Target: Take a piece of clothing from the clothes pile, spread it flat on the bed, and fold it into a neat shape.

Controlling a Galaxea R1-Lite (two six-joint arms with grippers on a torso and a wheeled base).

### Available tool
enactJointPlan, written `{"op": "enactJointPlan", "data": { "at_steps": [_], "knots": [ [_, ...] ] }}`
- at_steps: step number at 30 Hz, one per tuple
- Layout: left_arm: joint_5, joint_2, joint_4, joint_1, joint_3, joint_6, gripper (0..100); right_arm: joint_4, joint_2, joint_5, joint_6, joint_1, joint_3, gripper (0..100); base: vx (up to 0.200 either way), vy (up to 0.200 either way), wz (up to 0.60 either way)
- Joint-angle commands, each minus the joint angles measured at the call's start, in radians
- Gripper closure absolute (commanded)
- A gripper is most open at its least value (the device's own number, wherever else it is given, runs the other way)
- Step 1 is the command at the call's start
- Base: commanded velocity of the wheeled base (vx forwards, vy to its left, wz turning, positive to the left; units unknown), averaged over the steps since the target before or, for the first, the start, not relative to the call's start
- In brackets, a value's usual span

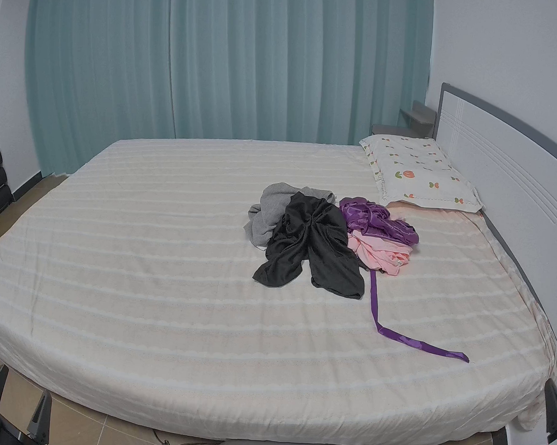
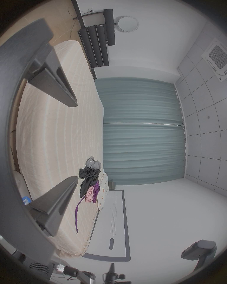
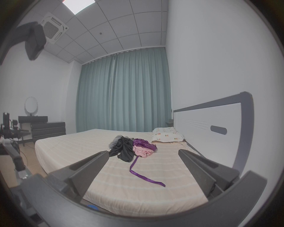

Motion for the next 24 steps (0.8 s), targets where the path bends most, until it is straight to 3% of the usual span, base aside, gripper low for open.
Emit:
{"op": "enactJointPlan", "data": {
  "at_steps": [1, 3, 11, 12, 18, 24],
  "knots": [
    [0.000, -0.010, 0.000, 0.000, 0.018, 0.000, 0, -0.024, 0.405, 0.081, 0.065, 0.015, -0.109, 0, 0.000, 0.000, 0.00],
    [0.000, -0.010, 0.000, 0.000, 0.018, 0.000, 0, -0.088, 0.538, 0.089, 0.102, 0.018, -0.115, 0, 0.000, 0.000, 0.00],
    [0.000, -0.010, 0.000, 0.000, 0.018, 0.000, 0, -0.352, 1.087, 0.112, 0.110, 0.112, -0.213, 0, 0.000, 0.000, 0.00],
    [0.000, -0.010, 0.000, 0.000, 0.018, 0.000, 0, -0.352, 1.087, 0.112, 0.110, 0.112, -0.213, 0, 0.000, 0.000, 0.00],
    [0.000, -0.010, 0.000, 0.000, 0.018, 0.000, 0, -0.518, 1.507, 0.107, 0.160, 0.144, -0.413, 0, 0.000, 0.000, 0.00],
    [0.000, -0.010, 0.000, 0.000, 0.018, 0.000, 0, -0.542, 1.788, 0.064, 0.243, 0.165, -0.629, 0, 0.000, 0.000, 0.00]
  ]
}}
